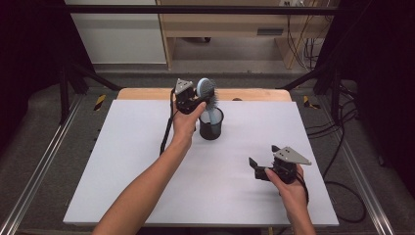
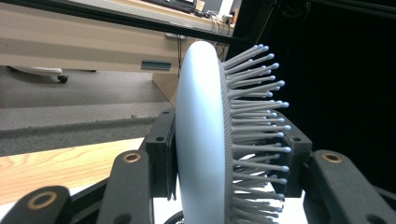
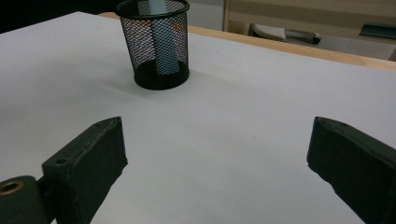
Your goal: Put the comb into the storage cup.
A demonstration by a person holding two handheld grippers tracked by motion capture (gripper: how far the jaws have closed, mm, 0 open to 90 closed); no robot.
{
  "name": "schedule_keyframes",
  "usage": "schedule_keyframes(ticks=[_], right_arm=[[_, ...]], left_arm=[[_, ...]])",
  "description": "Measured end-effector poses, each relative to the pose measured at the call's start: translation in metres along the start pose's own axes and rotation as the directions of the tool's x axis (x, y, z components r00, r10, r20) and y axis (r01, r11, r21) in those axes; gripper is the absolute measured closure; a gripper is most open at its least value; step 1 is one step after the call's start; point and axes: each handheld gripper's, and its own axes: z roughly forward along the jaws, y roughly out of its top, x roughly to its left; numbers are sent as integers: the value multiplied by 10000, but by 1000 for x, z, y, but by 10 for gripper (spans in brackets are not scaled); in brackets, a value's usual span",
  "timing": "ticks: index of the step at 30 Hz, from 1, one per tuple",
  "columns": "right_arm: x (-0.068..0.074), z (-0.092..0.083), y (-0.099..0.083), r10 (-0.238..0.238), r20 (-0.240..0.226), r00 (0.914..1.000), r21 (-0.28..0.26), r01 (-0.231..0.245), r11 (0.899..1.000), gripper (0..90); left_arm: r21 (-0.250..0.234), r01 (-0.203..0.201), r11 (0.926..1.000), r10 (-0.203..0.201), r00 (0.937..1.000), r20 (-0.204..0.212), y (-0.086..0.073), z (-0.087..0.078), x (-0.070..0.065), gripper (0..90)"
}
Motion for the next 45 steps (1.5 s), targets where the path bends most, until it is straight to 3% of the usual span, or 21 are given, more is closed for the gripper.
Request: schedule_keyframes(ticks=[29, 45], right_arm=[[1, 1, 0, -7, -62, 10000, 44, 7, 10000, 48], [2, 1, 0, -29, -100, 9999, 98, 30, 9999, 47]], left_arm=[[-87, 158, 9998, -158, 9999, -33, -3, 0, 4, 509], [68, 363, 9993, -363, 9993, 108, -2, -2, 13, 496]])
